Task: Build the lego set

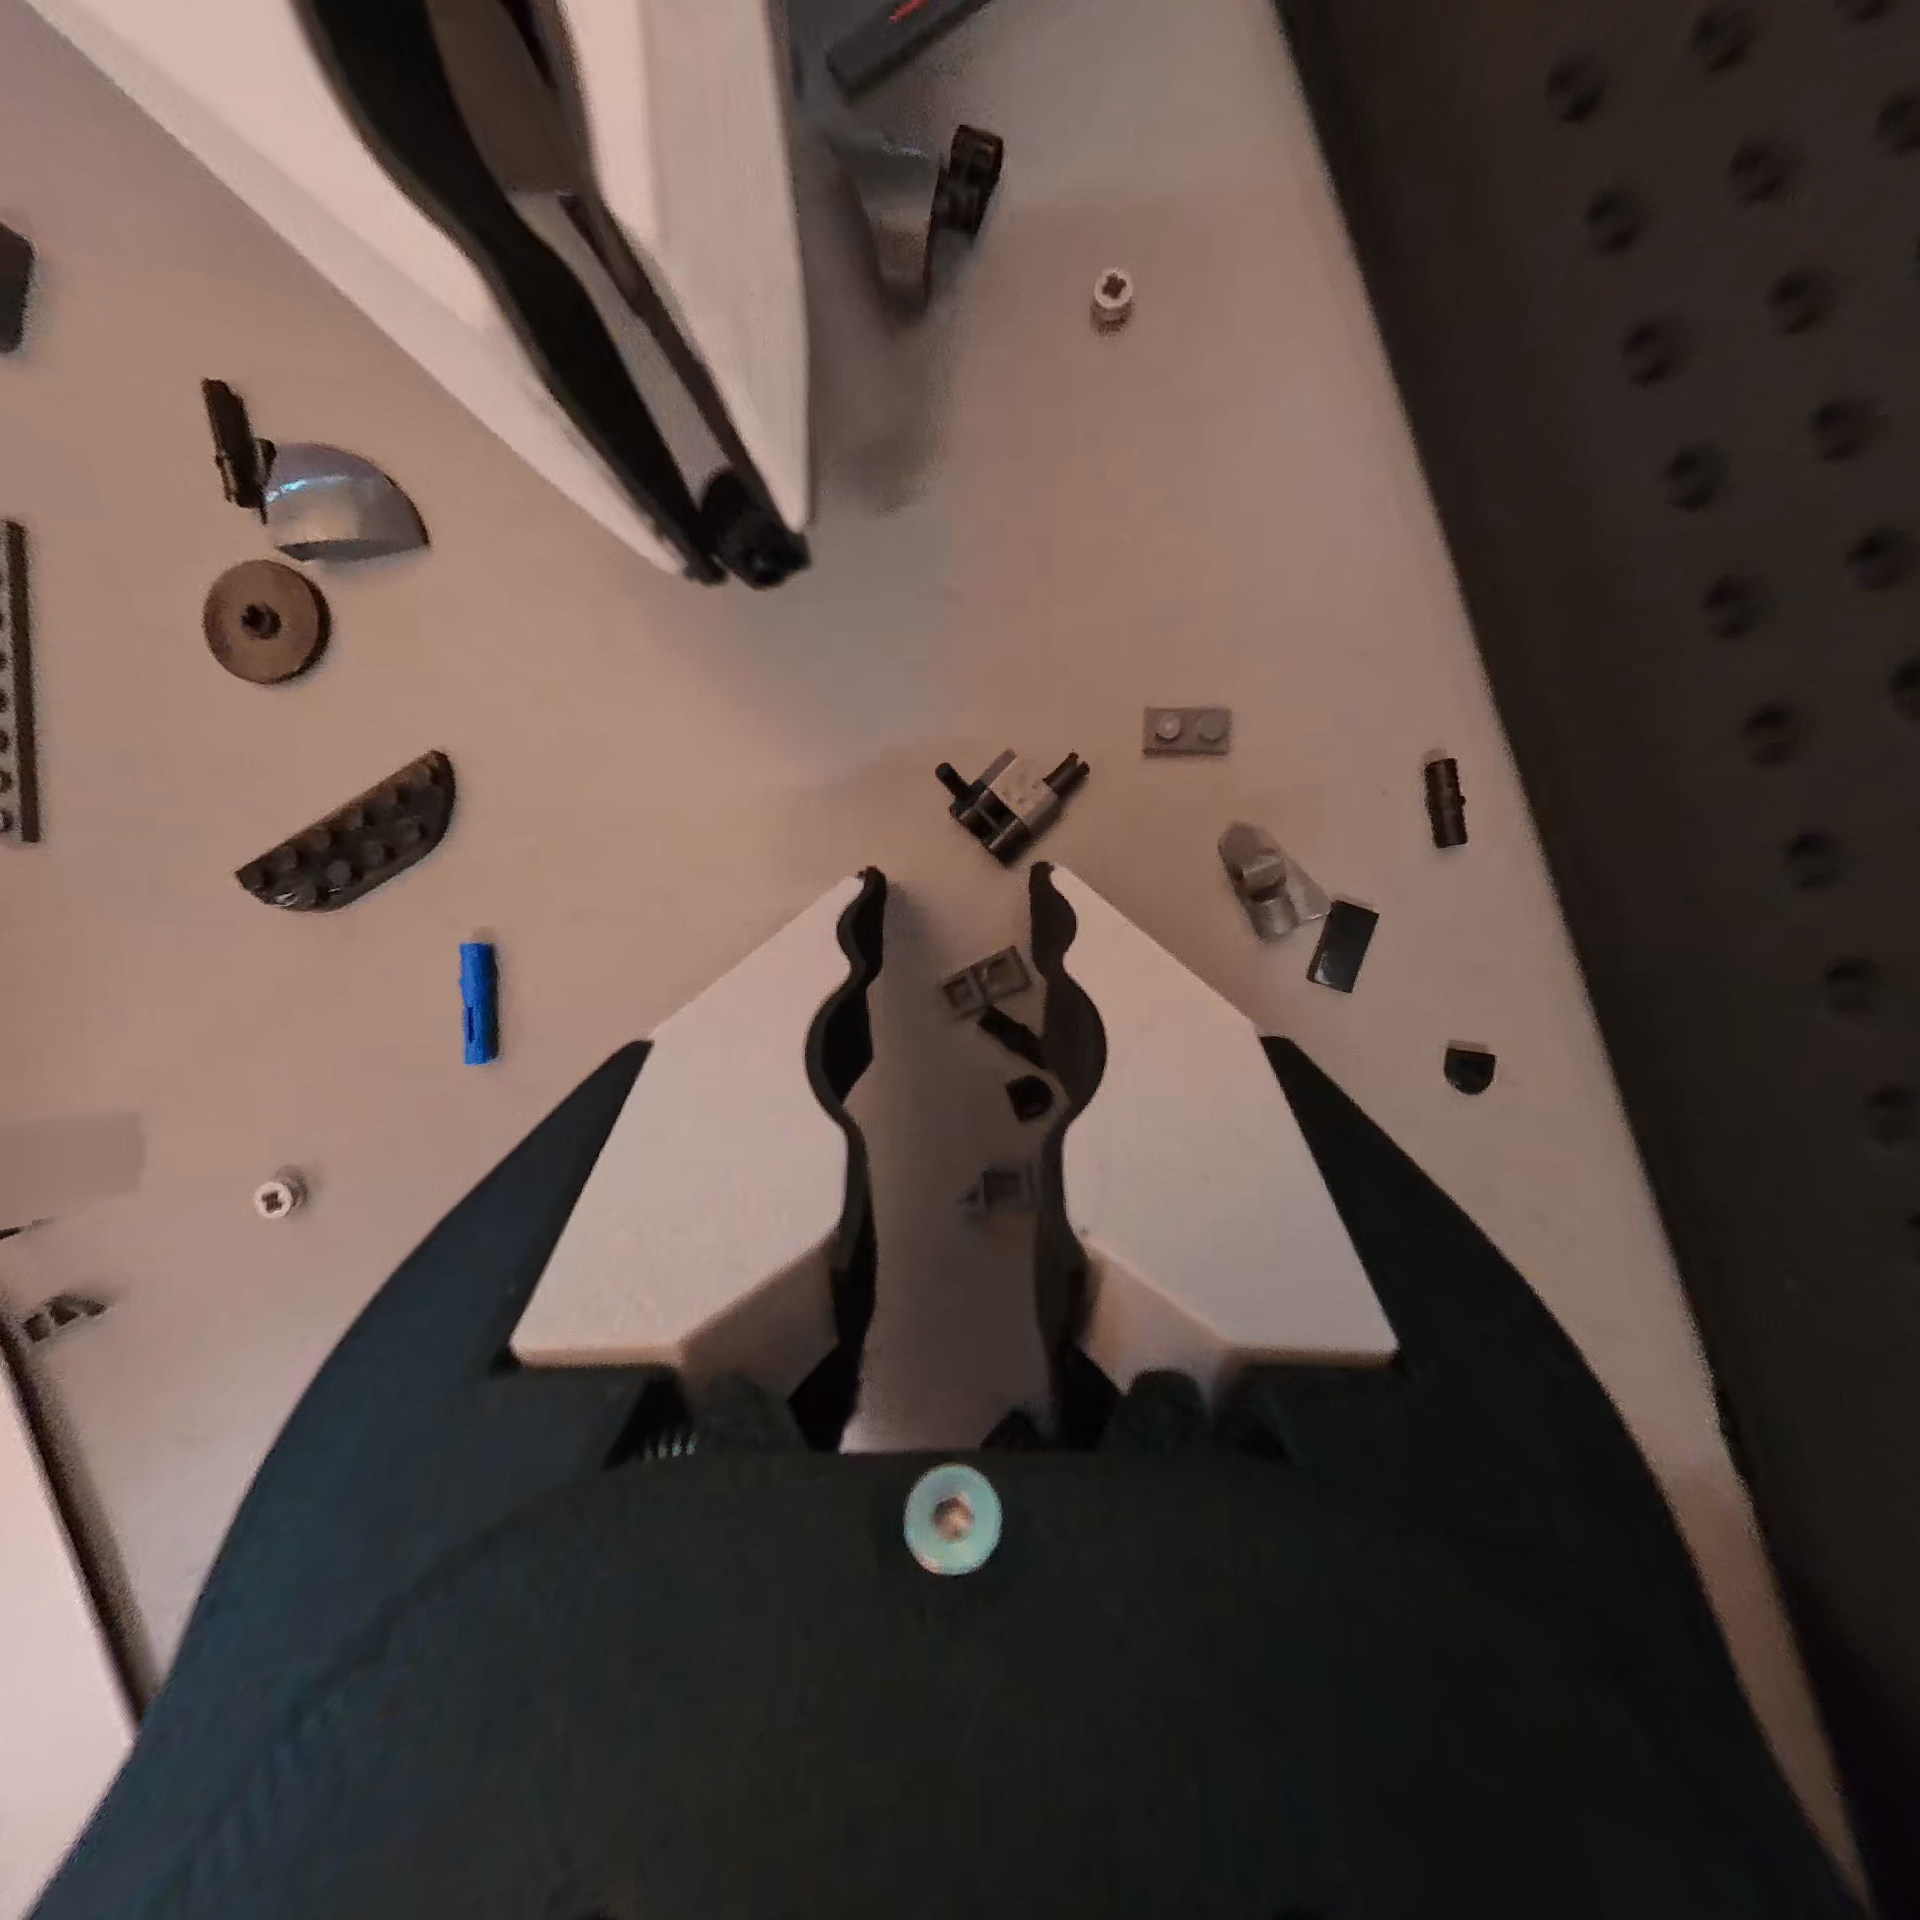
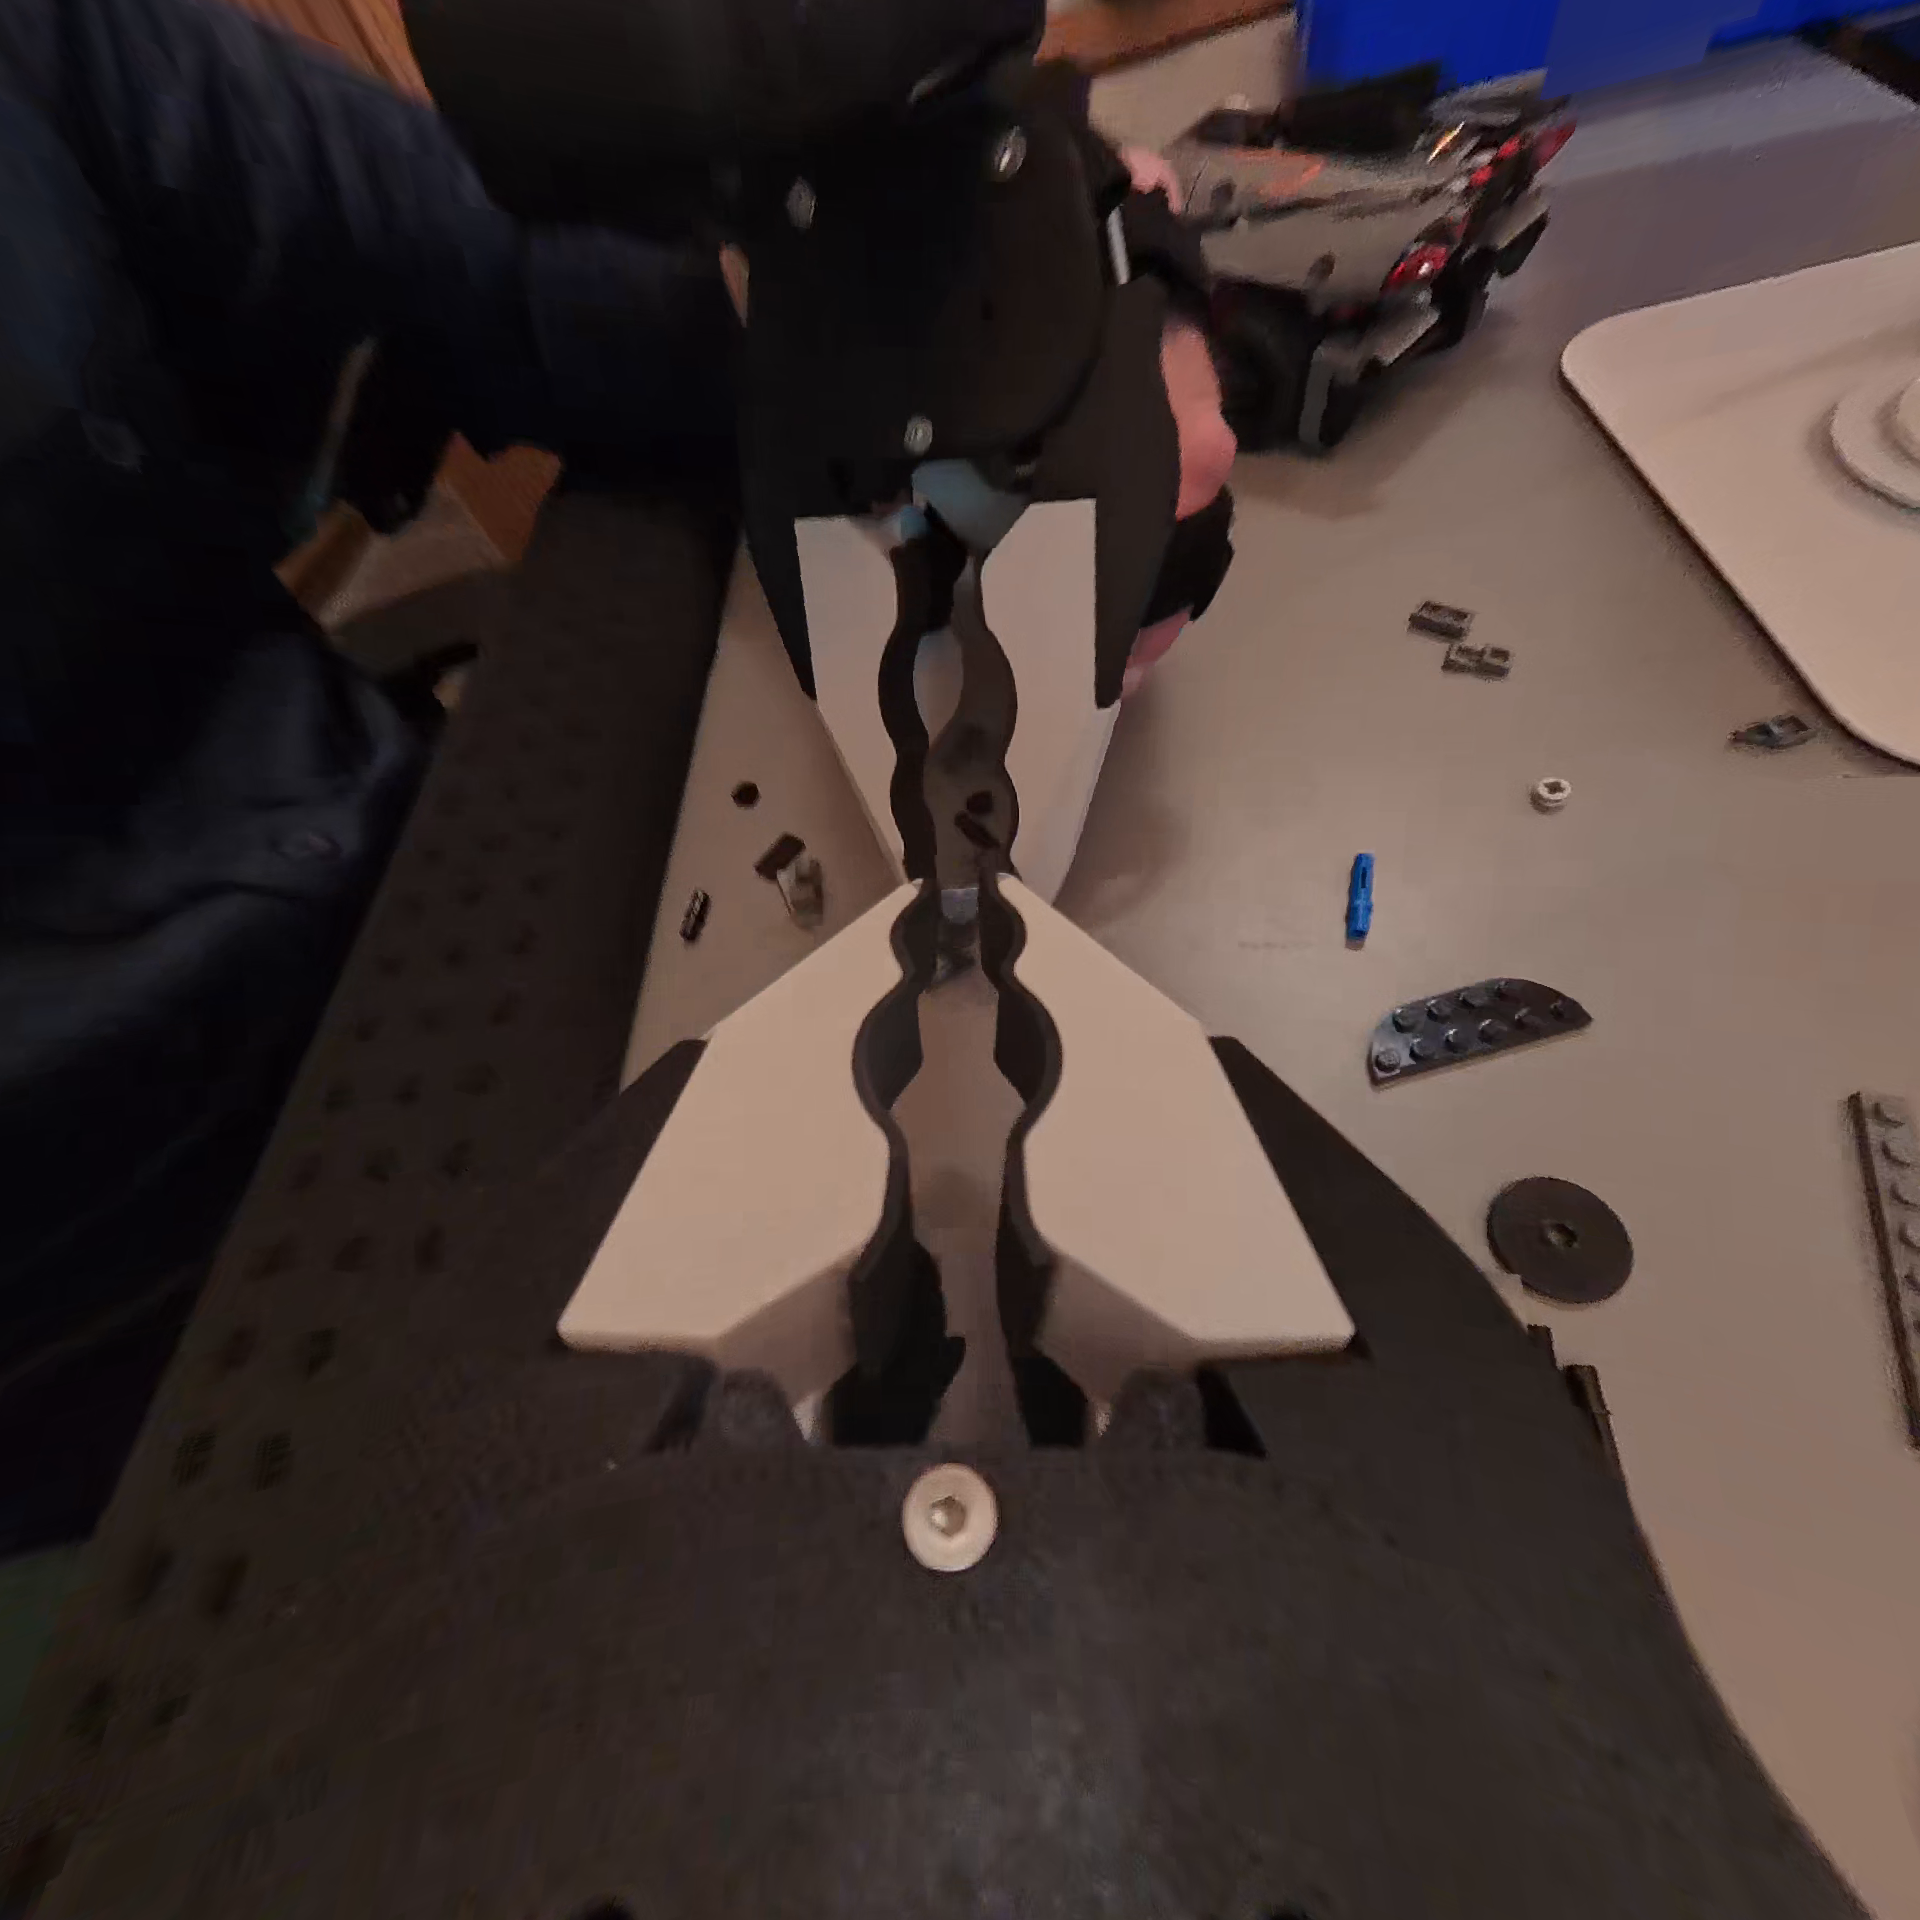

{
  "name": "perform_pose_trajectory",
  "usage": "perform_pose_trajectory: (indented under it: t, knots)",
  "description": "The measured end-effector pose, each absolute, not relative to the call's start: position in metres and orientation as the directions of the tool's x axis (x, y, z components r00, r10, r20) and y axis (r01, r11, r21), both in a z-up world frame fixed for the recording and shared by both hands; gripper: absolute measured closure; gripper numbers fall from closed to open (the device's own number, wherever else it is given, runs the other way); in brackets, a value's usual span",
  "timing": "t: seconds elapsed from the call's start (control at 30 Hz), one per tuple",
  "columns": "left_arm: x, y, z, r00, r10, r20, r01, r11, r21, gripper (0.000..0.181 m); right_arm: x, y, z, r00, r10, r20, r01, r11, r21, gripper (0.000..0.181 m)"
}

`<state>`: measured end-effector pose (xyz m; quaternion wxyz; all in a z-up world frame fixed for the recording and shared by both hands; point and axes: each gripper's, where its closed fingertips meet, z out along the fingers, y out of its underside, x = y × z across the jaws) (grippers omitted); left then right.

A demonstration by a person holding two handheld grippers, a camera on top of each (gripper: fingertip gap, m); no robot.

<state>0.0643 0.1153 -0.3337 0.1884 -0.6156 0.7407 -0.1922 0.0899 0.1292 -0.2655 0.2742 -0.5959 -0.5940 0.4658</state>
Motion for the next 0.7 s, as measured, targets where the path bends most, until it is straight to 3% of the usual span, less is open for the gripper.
perform_pose_trajectory:
  t: [0.33, 0.7]
  knots:
    - [0.07, 0.117, -0.335, -0.148, -0.989, -0.013, -0.821, 0.13, -0.556, 0.162, 0.083, 0.114, -0.301, -0.216, 0.969, 0.116, 0.616, 0.228, -0.754, 0.177]
    - [0.076, 0.116, -0.331, -0.127, -0.992, 0.017, -0.795, 0.092, -0.6, 0.164, 0.086, 0.114, -0.319, -0.218, 0.972, 0.093, 0.691, 0.221, -0.688, 0.176]
